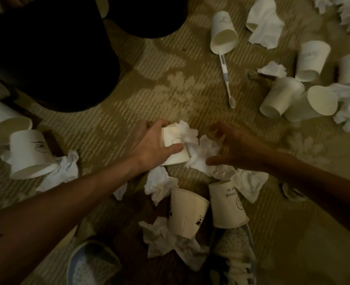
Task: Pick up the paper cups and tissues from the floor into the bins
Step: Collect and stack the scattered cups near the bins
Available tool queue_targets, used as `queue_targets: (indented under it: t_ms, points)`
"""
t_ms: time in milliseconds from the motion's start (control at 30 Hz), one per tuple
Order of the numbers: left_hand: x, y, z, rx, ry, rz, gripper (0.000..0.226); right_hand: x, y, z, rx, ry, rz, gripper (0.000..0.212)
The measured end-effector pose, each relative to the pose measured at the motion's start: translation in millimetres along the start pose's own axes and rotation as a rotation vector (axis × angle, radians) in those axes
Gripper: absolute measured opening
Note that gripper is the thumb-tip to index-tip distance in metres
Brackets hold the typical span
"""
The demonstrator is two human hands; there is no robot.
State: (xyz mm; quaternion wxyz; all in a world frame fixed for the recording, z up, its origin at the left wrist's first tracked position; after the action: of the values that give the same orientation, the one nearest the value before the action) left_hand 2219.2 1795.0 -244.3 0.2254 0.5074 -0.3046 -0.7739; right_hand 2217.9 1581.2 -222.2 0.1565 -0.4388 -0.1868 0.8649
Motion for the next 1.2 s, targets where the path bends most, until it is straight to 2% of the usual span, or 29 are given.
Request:
queue_targets:
  t_ms: [67,167,300,467,533,567,633,700,800,1033,1100,1200]
  points:
    - [1,-1,1,0.005,0.01,-0.023,0.07,-6,23,10,0.076,-0.011,0.132,0.071]
    - [8,0,1,-0.022,0.024,0.033,0.07,-1,66,29,0.215,-0.07,0.338,0.073]
    - [18,14,-2,-0.018,0.047,0.099,0.069,14,95,41,0.246,-0.061,0.335,0.075]
    - [21,19,3,-0.01,0.024,0.078,0.071,15,109,43,0.26,-0.032,0.193,0.026]
    - [20,19,4,-0.022,-0.013,0.102,0.067,10,114,46,0.277,-0.035,0.17,0.021]
    - [18,19,3,-0.028,-0.009,0.141,0.057,5,115,46,0.289,-0.037,0.11,0.019]
    - [12,15,2,-0.071,0.023,0.226,0.04,-6,112,43,0.324,-0.051,-0.135,0.015]
    - [6,9,4,-0.129,0.05,0.286,0.041,-15,100,39,0.338,-0.031,-0.347,0.011]
    - [-3,1,7,-0.168,0.079,0.326,0.043,-21,78,31,0.31,0.022,-0.499,0.014]
    - [-7,-8,16,-0.192,0.086,0.345,0.044,-3,35,20,0.251,-0.039,-0.514,0.014]
    - [-11,-12,19,-0.199,0.094,0.363,0.042,2,28,17,0.237,-0.035,-0.51,0.023]
    - [-20,-22,25,-0.22,0.11,0.376,0.045,13,19,13,0.186,-0.01,-0.348,0.051]
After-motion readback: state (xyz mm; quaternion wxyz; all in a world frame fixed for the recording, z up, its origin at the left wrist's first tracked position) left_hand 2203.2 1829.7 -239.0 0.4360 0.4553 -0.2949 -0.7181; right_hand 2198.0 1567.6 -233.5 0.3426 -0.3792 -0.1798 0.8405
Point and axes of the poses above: each hand's wrist, its own z-axis away from the middle knuckle, its own x-axis out of the palm, y = z × x, the point moved 7 cm from there along -z, towards the middle knuckle, and after that the axes turned 10 degrees about x, right-handed, at the moved point
